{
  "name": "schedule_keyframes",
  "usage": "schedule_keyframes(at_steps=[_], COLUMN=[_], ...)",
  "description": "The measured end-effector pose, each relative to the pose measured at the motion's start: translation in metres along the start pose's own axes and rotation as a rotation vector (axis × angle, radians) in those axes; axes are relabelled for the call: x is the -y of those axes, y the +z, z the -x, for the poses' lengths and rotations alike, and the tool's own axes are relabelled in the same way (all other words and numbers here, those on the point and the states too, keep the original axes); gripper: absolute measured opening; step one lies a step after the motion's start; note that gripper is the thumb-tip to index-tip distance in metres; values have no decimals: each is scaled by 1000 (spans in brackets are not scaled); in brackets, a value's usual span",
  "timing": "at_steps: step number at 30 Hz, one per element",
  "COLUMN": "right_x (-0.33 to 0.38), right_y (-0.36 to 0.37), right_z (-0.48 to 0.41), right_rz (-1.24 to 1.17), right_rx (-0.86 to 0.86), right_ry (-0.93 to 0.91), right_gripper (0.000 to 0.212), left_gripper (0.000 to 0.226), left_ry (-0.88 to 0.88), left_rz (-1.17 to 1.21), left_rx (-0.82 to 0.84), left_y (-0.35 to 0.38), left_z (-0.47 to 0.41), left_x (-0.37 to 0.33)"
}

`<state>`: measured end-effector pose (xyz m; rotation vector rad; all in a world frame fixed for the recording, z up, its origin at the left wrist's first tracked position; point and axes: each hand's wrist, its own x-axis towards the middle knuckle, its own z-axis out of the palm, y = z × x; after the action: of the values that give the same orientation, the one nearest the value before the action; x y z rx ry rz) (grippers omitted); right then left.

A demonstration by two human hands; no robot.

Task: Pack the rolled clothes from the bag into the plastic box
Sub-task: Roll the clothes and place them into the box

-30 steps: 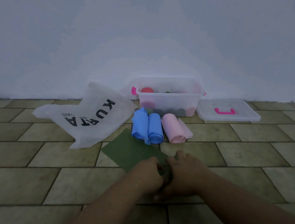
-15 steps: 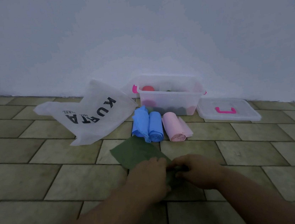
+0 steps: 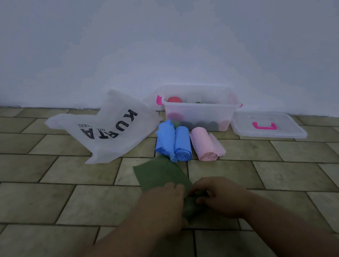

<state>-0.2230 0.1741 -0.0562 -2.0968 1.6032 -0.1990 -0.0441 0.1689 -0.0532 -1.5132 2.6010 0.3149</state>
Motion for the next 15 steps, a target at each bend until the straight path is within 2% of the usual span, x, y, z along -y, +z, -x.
schedule_keyframes(at_steps=[4,9,13,15], right_x=[1,3,3,3], right_y=[4,14,11,15], right_z=[-2,-2,-14,-18], right_rz=[93,65,75,141], right_rx=[-53,-92,-47,-63], right_ry=[-65,-87,-30,-26], right_gripper=[33,36,31,31], left_gripper=[36,37,51,49], left_ry=[-57,-83,-8,11], left_rz=[66,-4,5,16], left_rx=[19,144,-52,-95], left_y=[-4,-12,-2,4], left_z=[-3,-12,-7,-4], left_x=[10,23,25,24])
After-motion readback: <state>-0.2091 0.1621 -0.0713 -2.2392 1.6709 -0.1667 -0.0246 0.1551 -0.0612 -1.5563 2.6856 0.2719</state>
